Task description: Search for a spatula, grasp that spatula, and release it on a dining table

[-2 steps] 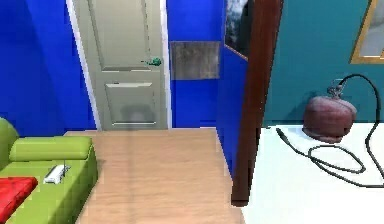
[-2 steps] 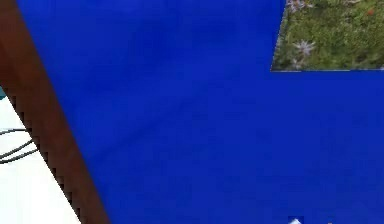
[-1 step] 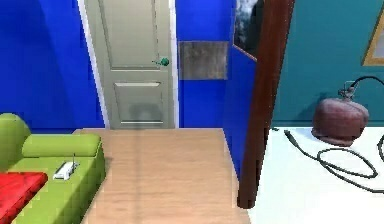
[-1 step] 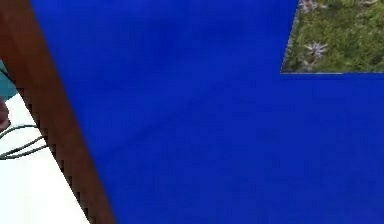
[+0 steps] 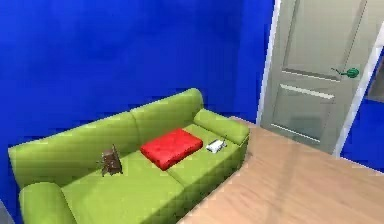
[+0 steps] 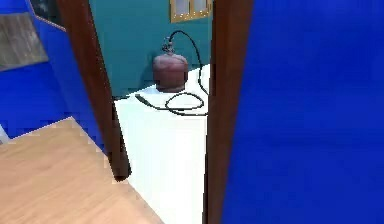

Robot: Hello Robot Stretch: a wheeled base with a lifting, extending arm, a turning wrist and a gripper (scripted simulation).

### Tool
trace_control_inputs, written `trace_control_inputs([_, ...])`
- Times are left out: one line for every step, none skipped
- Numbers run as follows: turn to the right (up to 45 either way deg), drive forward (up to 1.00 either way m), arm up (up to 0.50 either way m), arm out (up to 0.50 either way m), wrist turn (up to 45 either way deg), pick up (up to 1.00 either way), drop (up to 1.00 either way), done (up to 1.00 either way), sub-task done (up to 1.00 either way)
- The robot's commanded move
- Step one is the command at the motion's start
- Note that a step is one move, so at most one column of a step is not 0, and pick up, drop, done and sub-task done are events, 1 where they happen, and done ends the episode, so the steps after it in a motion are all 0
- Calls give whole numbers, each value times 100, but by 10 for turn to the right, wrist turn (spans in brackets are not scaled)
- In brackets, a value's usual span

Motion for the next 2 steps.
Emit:
trace_control_inputs([-450,0,0,0,0,0,0,0,0])
trace_control_inputs([-30,0,0,0,0,0,0,0,0])
